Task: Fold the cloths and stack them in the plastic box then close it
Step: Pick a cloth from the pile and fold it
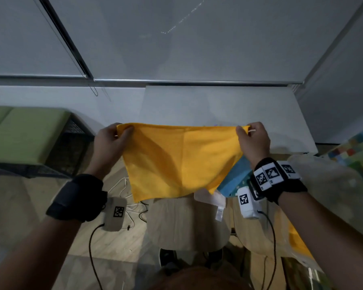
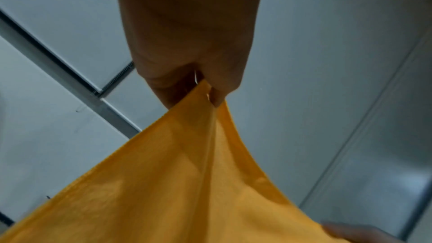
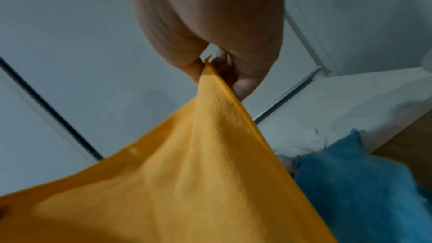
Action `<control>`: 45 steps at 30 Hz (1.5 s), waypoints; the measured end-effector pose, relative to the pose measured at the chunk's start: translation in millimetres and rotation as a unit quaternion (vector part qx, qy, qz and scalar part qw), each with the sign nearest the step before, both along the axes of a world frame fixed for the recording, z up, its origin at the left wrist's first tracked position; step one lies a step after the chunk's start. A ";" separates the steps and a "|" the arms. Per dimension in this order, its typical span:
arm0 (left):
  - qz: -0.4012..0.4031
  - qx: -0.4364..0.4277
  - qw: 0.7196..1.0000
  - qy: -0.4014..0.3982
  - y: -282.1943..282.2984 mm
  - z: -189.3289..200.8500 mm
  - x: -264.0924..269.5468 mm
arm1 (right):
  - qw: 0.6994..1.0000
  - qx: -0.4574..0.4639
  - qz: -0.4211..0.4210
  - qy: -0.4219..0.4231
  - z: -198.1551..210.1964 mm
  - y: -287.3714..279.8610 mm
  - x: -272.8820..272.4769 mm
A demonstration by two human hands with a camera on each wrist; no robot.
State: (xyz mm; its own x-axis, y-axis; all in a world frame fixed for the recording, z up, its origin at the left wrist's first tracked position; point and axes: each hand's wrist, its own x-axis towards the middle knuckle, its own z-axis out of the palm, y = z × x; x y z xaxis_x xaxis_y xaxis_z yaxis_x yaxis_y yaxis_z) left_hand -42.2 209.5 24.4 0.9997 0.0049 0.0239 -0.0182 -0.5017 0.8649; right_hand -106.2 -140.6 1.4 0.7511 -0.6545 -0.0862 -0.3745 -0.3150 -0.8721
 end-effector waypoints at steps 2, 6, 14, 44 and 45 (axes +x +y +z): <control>0.010 0.003 1.000 -0.012 -15.5 -0.1 -6.0 | 1.000 0.019 0.015 -0.006 1.8 18.9 -0.9; -0.052 0.005 0.999 -0.001 -61.6 10.6 -16.7 | 0.987 0.112 0.116 -0.018 8.7 69.2 0.6; -0.111 0.033 0.991 -0.068 -104.2 30.8 -29.5 | 0.973 0.109 0.150 -0.140 38.2 121.1 -7.3; -0.252 -0.021 0.967 0.022 -64.9 57.2 -18.4 | 0.901 0.047 0.432 -0.001 22.2 77.1 23.0; -0.255 -0.020 0.966 0.025 -63.3 56.6 -19.0 | 0.891 0.052 0.451 0.006 23.7 78.0 21.7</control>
State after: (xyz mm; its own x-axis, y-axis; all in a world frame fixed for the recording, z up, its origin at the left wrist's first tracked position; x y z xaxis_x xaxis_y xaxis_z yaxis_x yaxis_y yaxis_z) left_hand -61.1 146.2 81.0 0.8724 -0.4886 -0.0150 -0.2115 -0.4051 0.8895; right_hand -84.5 -62.6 25.1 0.9660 0.2272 -0.1236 -0.0203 -0.4098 -0.9119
